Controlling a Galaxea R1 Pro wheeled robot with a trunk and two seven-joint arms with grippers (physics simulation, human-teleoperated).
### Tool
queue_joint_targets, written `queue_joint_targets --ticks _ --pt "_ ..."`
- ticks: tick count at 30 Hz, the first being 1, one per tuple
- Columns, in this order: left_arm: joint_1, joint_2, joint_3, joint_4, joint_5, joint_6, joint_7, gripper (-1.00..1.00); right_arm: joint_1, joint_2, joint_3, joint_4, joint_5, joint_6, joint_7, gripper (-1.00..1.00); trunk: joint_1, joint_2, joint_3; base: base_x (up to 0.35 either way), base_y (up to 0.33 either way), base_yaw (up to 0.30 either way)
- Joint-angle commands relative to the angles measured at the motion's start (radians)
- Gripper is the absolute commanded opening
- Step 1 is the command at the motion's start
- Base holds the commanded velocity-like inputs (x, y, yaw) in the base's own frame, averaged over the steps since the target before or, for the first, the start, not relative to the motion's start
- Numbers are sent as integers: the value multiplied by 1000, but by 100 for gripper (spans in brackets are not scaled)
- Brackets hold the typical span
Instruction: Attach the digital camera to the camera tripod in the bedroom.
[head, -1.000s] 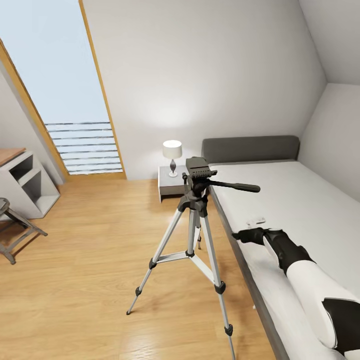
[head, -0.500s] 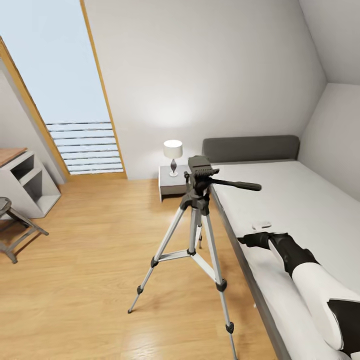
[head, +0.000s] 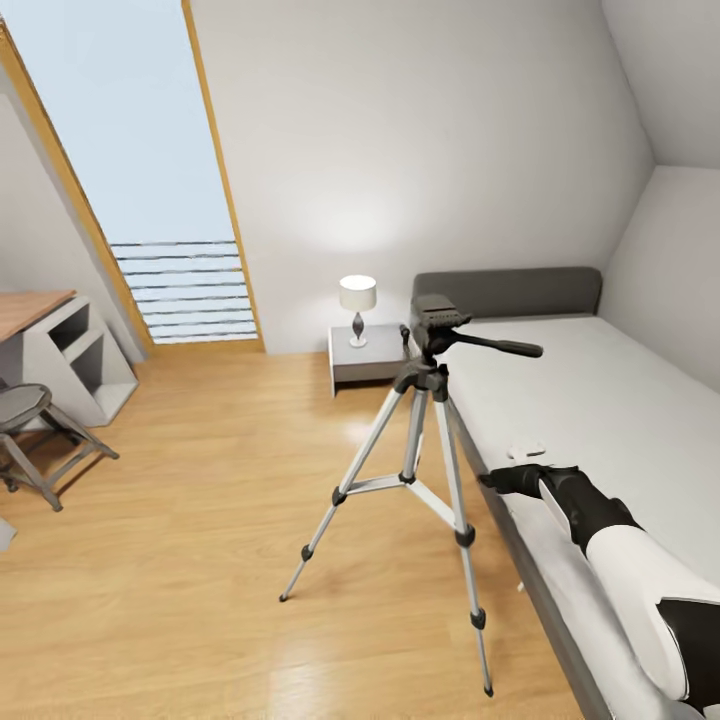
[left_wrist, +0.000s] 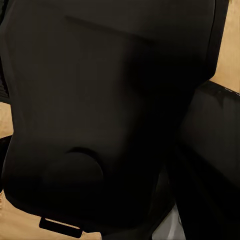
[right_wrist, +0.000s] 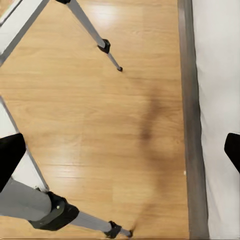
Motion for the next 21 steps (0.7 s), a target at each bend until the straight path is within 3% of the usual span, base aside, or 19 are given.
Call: queue_joint_targets --ticks 1,5,8,13,15,17,21 --pt "-1 0 8 0 0 -2 1 -100 -1 0 -3 -2 10 5 7 100 0 -2 -2 -231 224 0" --pt "-1 0 7 0 0 -2 1 -100 -1 -1 -2 -2 10 6 8 100 0 -2 -2 -224 216 0" --pt "-1 0 7 0 0 -2 1 -100 -1 -18 -1 -2 13 6 25 100 0 -2 -2 -45 43 0" --pt "-1 1 7 0 0 -2 1 -100 -1 -62 2 -3 16 6 195 100 0 -2 -2 -15 14 0" --pt "-1 2 7 0 0 -2 0 -100 -1 -81 5 -3 19 5 329 100 0 -2 -2 -4 4 0" --pt "-1 3 7 -1 0 -2 0 -100 -1 -88 6 -3 21 4 407 100 0 -2 -2 -2 2 0" --pt "-1 3 8 0 0 -2 0 -100 0 -93 7 -3 22 3 476 100 0 -2 -2 0 0 0"
